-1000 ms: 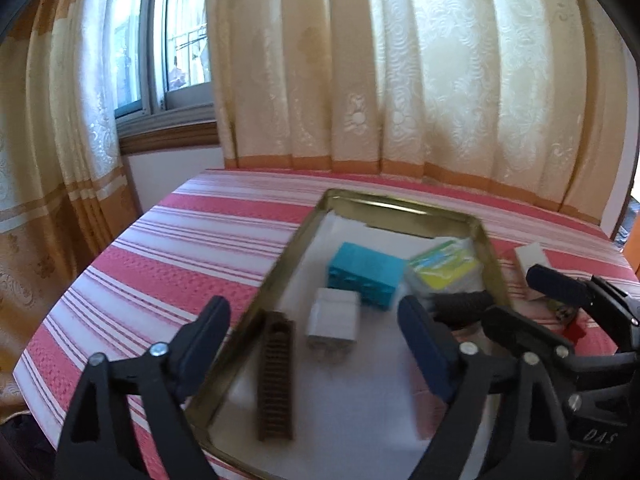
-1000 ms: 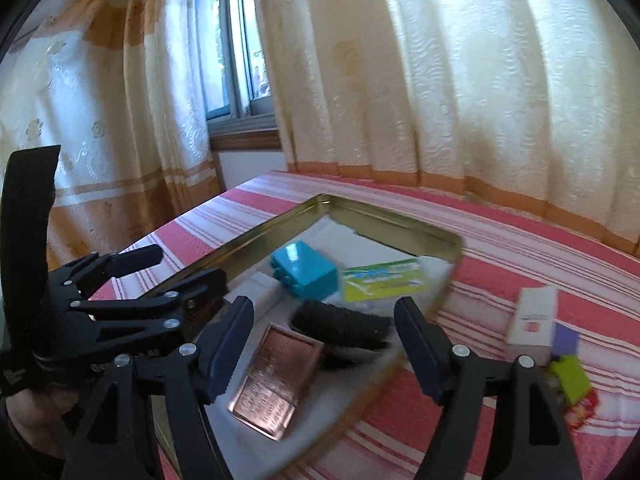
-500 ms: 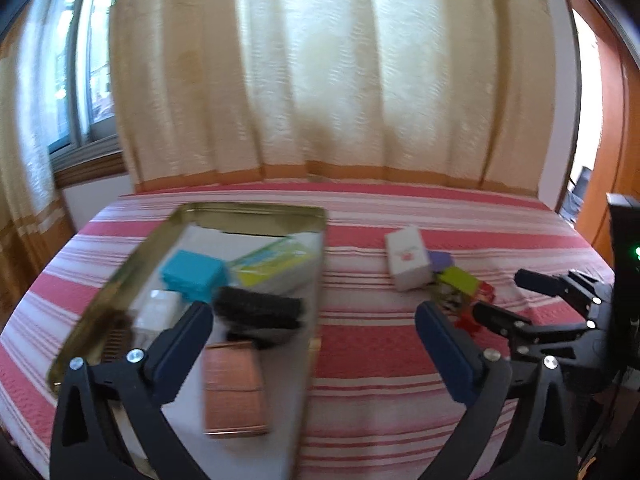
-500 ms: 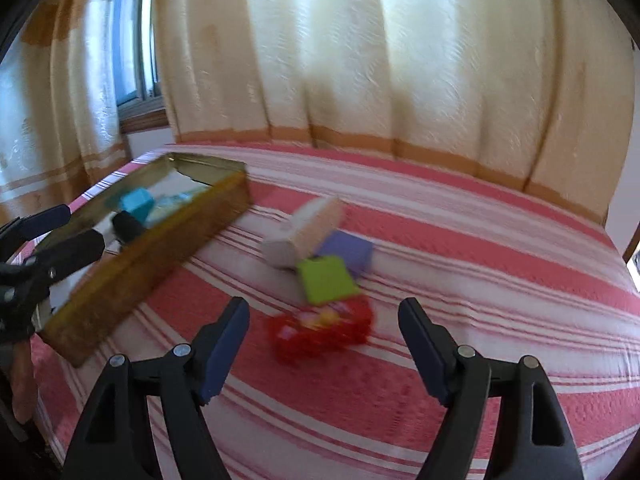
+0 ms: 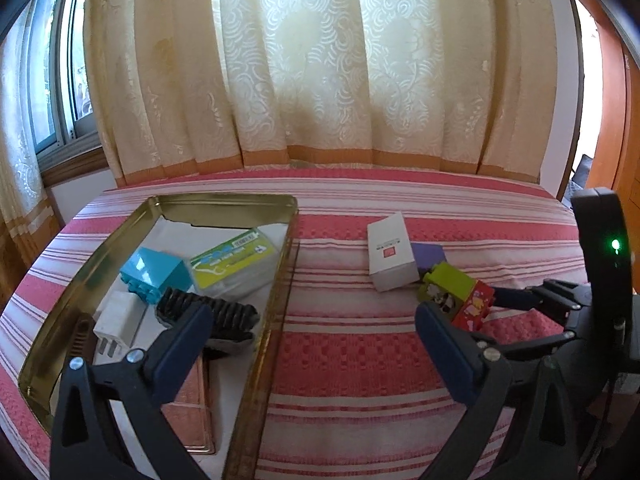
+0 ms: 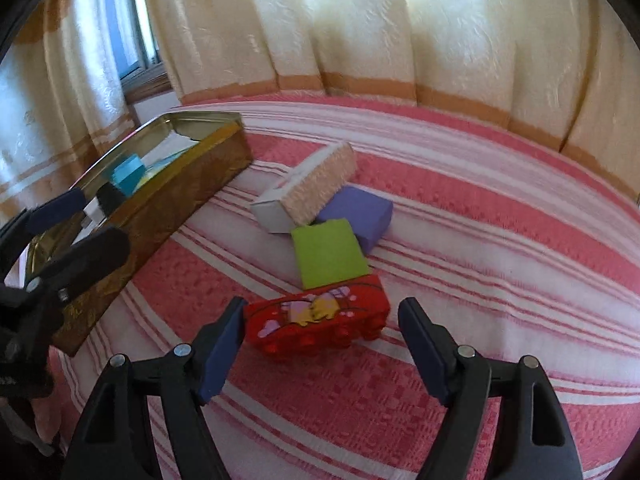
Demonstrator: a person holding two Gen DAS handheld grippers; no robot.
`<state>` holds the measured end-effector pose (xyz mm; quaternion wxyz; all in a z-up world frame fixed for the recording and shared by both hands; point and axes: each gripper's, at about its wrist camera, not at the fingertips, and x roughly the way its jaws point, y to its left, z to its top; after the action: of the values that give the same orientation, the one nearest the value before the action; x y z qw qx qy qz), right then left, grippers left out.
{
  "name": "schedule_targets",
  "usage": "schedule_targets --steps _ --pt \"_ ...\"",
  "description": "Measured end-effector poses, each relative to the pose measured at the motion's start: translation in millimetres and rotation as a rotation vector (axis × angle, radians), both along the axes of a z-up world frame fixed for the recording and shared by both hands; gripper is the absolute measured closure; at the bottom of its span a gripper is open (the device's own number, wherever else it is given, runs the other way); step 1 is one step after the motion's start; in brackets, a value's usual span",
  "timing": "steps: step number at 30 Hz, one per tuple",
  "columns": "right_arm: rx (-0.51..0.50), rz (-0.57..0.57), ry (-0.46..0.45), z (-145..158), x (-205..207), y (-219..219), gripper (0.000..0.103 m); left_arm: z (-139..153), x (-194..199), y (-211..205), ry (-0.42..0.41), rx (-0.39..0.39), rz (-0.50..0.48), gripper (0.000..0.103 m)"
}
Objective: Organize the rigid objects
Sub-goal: 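Grasp the red toy brick with the right gripper, then grasp the green block with the left gripper while the right gripper holds the red brick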
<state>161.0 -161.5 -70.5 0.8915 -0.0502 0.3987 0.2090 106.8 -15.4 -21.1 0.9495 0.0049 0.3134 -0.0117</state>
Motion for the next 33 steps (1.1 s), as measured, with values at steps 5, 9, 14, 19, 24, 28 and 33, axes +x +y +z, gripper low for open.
schedule_targets --steps 5,9,14,19,24,28,33 --pt "-0.001 -0.006 0.002 -0.4 -1.0 -4.9 0.035 -2.2 4.0 -11.6 0.013 0.013 -0.02 0.0" --pt "-0.01 -0.039 -0.019 2.7 -8.2 -17.8 0.035 -3.7 5.3 -23.6 0.017 0.022 -0.043 0.0" --pt "-0.013 -0.171 -0.058 10.1 -8.0 -52.4 0.035 -12.9 15.3 -44.3 0.053 0.017 -0.077 0.0" --pt "-0.036 -0.269 -0.077 13.8 -7.0 -78.4 0.035 -26.8 30.6 -62.2 0.108 0.001 -0.09 0.0" --pt "0.0 -0.298 -0.082 15.3 -6.8 -90.8 0.035 -30.6 43.6 -75.1 0.136 -0.025 -0.091 0.0" --pt "0.026 -0.31 -0.077 14.4 -9.2 -96.7 0.035 -35.2 51.3 -84.1 0.161 -0.022 -0.102 0.001" --pt "0.06 -0.337 -0.052 10.5 -4.6 -104.4 0.035 -39.0 63.3 -86.3 0.187 -0.042 -0.099 0.003"
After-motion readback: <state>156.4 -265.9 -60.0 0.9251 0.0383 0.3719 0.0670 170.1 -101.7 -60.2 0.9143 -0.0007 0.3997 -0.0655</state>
